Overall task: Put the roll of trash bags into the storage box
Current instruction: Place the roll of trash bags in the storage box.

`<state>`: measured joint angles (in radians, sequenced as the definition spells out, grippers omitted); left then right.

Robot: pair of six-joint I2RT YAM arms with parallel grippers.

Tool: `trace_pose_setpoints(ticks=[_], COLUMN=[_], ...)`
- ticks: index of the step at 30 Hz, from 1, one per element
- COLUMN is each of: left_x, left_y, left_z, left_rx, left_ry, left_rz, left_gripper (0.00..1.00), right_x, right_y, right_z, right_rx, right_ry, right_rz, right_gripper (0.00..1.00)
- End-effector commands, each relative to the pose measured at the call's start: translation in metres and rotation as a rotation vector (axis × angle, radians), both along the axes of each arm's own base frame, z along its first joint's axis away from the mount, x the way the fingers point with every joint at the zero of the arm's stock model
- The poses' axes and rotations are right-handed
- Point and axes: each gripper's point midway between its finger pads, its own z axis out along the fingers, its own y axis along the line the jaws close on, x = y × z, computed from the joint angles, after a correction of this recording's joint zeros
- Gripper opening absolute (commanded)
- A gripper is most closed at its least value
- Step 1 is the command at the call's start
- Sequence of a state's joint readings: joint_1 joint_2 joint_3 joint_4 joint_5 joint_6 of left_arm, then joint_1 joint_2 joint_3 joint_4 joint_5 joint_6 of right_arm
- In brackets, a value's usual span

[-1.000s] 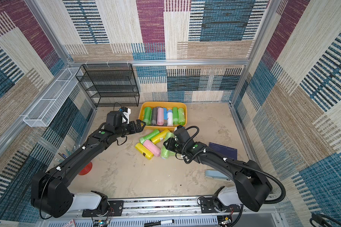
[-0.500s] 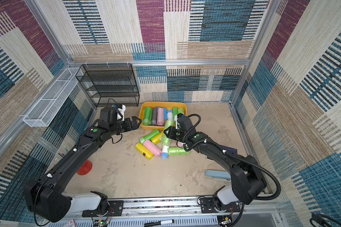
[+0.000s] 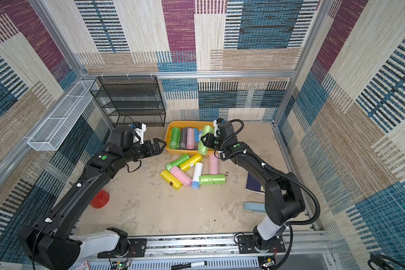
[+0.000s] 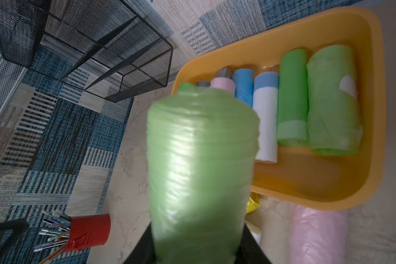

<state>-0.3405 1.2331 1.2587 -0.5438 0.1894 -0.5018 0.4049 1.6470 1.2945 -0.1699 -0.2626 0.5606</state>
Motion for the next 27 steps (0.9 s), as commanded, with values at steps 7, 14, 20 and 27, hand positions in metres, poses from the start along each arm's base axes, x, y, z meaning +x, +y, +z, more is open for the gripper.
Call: trace_pose_setpoints(ticks=[7, 14, 20, 27], left_x=[-0.012, -0.015, -0.017, -0.015], left_y=[-0.002, -0.003, -0.006, -0.005], left_z=[-0.007, -0.013, -0.018, -0.021], left_rx=[-0.038, -0.041, -0.054, -0.04], left_ry=[0.045, 0.066, 0.086, 0.091], left_rz=[-0.009, -0.013, -0.027, -0.025], left_gripper=[0.99, 0.99, 0.99, 0.99], right_x=[0.057, 0.089, 0.112, 0.127], right_y=[0.0, 0.02, 0.026, 0.033], right_z=[-0.012, -0.042, -0.07, -0.098], right_rx=[-0.142, -0.148, -0.185, -0.213], right_ry=[-0.057, 0.004, 0.051, 0.104], right_rz=[-0.021, 0.019, 0.01, 0.023], right_gripper=[0.25, 0.24, 0.24, 0.24])
